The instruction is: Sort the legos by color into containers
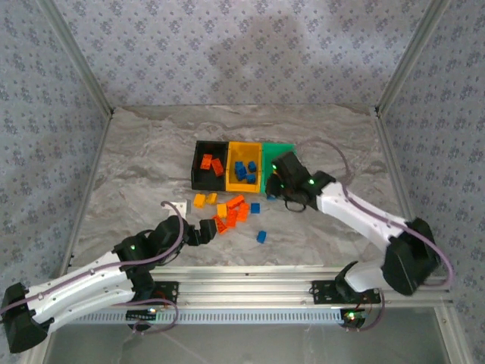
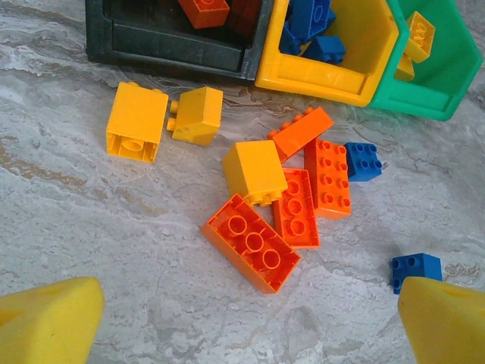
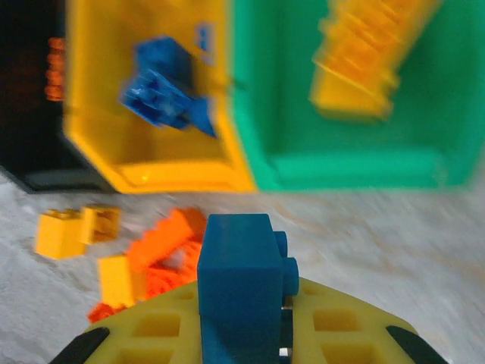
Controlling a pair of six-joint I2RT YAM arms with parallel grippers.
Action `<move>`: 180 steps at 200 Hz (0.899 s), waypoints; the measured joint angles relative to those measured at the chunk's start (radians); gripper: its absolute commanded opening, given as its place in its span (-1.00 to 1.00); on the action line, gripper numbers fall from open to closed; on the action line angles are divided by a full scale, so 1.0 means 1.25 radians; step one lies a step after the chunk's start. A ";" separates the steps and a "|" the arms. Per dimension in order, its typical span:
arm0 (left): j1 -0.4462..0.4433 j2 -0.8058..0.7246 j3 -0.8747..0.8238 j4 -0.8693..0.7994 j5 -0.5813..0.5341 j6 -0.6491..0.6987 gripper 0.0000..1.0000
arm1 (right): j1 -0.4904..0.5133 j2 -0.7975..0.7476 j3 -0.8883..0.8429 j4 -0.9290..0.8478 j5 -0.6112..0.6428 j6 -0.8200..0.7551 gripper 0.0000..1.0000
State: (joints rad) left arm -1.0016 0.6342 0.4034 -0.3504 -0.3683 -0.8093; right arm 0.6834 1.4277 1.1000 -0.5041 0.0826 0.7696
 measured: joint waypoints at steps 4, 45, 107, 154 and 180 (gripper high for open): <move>0.000 0.002 0.002 -0.002 0.000 0.000 0.99 | 0.002 0.026 0.028 0.002 -0.001 -0.019 -0.72; 0.000 0.012 0.025 -0.018 0.000 0.000 0.99 | 0.009 0.280 0.307 -0.030 0.036 -0.161 -0.69; 0.000 0.044 0.034 -0.031 0.001 0.000 0.99 | 0.009 0.481 0.490 -0.125 0.134 -0.256 -0.30; 0.000 0.074 0.055 -0.034 0.001 0.010 0.99 | 0.008 0.488 0.529 -0.128 0.160 -0.279 0.29; 0.000 0.096 0.068 -0.035 0.001 0.021 0.99 | 0.015 0.435 0.484 -0.090 0.170 -0.270 0.38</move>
State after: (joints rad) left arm -1.0016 0.7544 0.4885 -0.3943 -0.3672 -0.7834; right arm 0.7021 1.9720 1.7046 -0.6170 0.2955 0.4316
